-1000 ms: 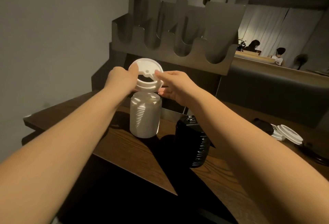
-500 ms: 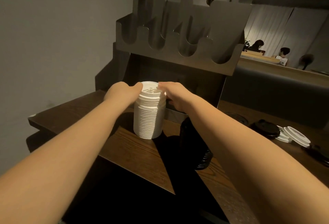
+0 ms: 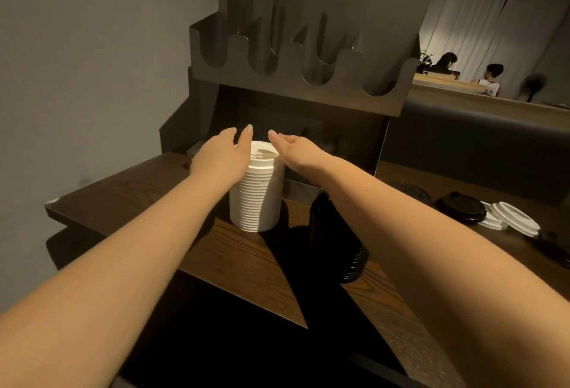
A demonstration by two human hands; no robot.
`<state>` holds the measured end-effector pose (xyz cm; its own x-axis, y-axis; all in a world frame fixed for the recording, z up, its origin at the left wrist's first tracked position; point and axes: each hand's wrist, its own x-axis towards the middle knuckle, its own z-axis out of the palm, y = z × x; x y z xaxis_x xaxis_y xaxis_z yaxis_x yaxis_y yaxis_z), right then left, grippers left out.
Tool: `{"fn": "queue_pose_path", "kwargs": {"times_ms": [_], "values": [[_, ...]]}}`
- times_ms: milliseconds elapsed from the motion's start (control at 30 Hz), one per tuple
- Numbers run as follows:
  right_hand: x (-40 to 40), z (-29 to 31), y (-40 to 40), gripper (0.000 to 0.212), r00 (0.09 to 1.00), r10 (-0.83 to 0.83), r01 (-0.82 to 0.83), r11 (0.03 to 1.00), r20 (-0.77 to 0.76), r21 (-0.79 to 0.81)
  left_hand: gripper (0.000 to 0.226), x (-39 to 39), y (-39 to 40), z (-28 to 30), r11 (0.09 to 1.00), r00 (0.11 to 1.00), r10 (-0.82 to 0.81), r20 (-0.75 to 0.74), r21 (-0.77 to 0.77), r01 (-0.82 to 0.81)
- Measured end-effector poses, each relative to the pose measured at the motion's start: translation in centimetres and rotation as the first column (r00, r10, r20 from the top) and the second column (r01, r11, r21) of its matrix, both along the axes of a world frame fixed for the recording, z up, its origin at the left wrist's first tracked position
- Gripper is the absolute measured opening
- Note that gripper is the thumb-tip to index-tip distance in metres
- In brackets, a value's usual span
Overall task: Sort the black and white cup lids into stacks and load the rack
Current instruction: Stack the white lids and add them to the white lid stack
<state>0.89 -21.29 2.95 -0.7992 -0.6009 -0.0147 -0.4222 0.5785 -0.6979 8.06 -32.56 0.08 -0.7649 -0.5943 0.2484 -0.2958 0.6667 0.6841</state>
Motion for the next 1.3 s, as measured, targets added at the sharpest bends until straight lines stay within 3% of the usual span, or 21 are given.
{"fn": "queue_pose_path", "kwargs": {"times_ms": [200, 400, 567, 633, 700, 767, 833, 900, 967, 1067, 1167, 1300], "values": [[-0.6, 0.9, 3.6, 0.062, 0.997, -0.001, -0.009, 0.992, -0.076, -0.125, 0.062, -1.0, 3.8, 1.4, 0.988, 0.988, -0.068, -0.141, -0.149, 0.047], [-2.1, 0.7, 10.6, 0.058, 0.994, -0.032, -0.006, 0.935, -0.102, -0.353, 0.06, -4.0, 10.8, 3.5, 0.97, 0.934, -0.226, -0.275, -0.146, 0.192], [-3.6, -0.5, 19.0, 0.048, 0.985, -0.136, 0.087, 0.918, -0.102, -0.386, 0.06, -6.2, 19.1, 3.1, 0.911, 0.875, -0.412, -0.253, -0.128, 0.392], [-4.3, -1.6, 22.0, 0.06, 0.976, -0.208, 0.169, 0.906, -0.06, -0.388, 0.06, -6.3, 22.8, 2.9, 0.884, 0.854, -0.459, -0.245, -0.034, 0.466], [-5.5, -3.0, 25.0, 0.088, 0.951, -0.311, 0.29, 0.888, -0.001, -0.357, 0.058, -6.5, 26.3, 2.3, 0.854, 0.847, -0.475, -0.238, 0.106, 0.509], [-6.6, -4.3, 27.5, 0.094, 0.927, -0.369, 0.371, 0.876, 0.068, -0.307, 0.055, -7.1, 29.0, 1.2, 0.822, 0.849, -0.484, -0.212, 0.222, 0.524], [-7.4, -5.7, 30.5, 0.07, 0.906, -0.409, 0.421, 0.853, 0.107, -0.309, 0.052, -8.2, 31.3, -0.1, 0.803, 0.843, -0.507, -0.178, 0.259, 0.537], [-7.8, -7.1, 33.3, 0.043, 0.873, -0.421, 0.486, 0.798, 0.247, -0.356, 0.054, -9.6, 33.4, -1.7, 0.79, 0.834, -0.539, -0.12, 0.273, 0.55], [-8.6, -8.7, 35.6, 0.048, 0.848, -0.444, 0.527, 0.761, 0.289, -0.379, 0.054, -11.2, 35.2, -3.6, 0.78, 0.822, -0.568, -0.04, 0.293, 0.553], [-9.6, -10.2, 38.2, 0.056, 0.82, -0.544, 0.573, 0.785, 0.18, -0.236, 0.064, -14.0, 36.9, -6.6, 0.795, 0.811, -0.58, 0.078, 0.272, 0.543], [-10.7, -11.2, 40.0, 0.048, 0.82, -0.571, 0.572, 0.816, 0.032, -0.081, 0.06, -16.4, 37.7, -8.4, 0.811, 0.788, -0.585, 0.194, 0.171, 0.56], [-13.4, -12.0, 41.5, 0.058, 0.789, -0.61, 0.61, 0.792, -0.074, -0.028, 0.057, -18.6, 38.6, -9.0, 0.781, 0.744, -0.597, 0.299, 0.002, 0.625]]}}
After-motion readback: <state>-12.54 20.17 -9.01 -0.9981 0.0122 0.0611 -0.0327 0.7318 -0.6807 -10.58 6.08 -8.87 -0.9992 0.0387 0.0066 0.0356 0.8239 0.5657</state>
